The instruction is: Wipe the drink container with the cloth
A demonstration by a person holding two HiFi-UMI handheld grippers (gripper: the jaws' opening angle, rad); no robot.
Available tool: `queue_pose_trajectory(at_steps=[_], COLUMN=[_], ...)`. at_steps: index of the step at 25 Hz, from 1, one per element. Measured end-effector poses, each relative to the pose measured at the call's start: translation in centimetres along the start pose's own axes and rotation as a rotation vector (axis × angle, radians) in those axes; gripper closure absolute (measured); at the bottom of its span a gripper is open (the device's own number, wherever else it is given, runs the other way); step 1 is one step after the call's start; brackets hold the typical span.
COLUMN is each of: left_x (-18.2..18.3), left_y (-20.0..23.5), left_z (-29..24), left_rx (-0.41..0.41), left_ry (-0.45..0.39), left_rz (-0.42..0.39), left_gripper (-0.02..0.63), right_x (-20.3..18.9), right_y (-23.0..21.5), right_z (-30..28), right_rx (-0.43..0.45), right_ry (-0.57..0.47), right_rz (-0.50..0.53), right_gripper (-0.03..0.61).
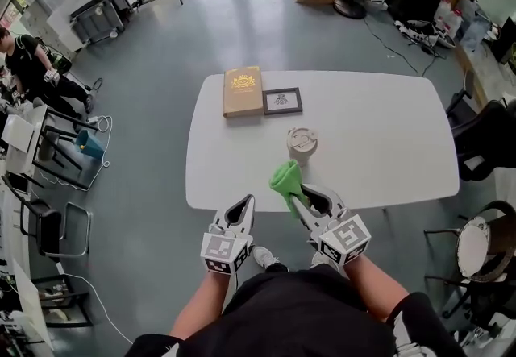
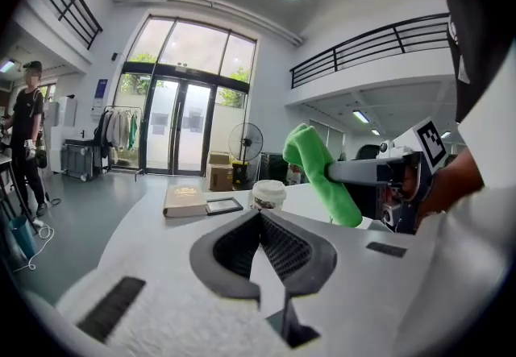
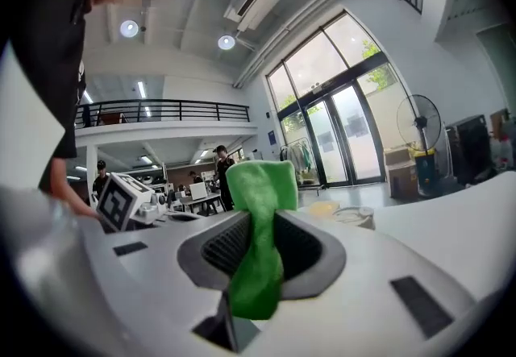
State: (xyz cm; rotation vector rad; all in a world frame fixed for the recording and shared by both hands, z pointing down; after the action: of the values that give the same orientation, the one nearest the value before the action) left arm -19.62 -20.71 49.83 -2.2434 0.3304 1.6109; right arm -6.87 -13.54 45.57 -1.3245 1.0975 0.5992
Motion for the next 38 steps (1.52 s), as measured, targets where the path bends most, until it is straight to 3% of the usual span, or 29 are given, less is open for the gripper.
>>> queue_pose_trajectory(at_steps=[7, 16, 27, 38], left_x=[3.3, 5.5, 5.3, 4.2], left_y=[-4.6, -8.3, -11.9, -12.9], left_z=[-1.9, -2.7, -3.3, -3.4], left_rx=[-0.041, -0.077, -0.122, -0.131], left_ry=[-0.049, -0.080, -0.070, -0.039], left_rz=[-0.001, -0.048, -0.048, -0.069], left_gripper=[0.604, 0.604, 0.604, 0.604], right_x=[3.0, 4.8, 4.1, 4.2], right_y=[-1.0, -3.8, -4.9, -4.7], right_z=[4.9, 10.5, 14.1, 14.0], right_rx=[-0.023, -0.136, -0.201, -0.200], right_ry=[-0.116, -0.198, -0.211, -0.205], right_rz=[0.052, 0.056, 0.044, 0.081], right_gripper=[0.480, 0.480, 0.481, 0.495])
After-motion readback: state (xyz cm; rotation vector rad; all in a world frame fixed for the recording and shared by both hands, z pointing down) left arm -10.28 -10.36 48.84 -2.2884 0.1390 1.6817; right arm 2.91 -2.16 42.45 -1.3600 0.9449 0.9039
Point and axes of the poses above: the fingertips, and each gripper's own axes: z backward along the fingers, y to its left, x out of its top, the point moved 3 cm from there along z, backward along the fingers, and after that the axes turned 15 degrees about -z, right-handed, at the moved point
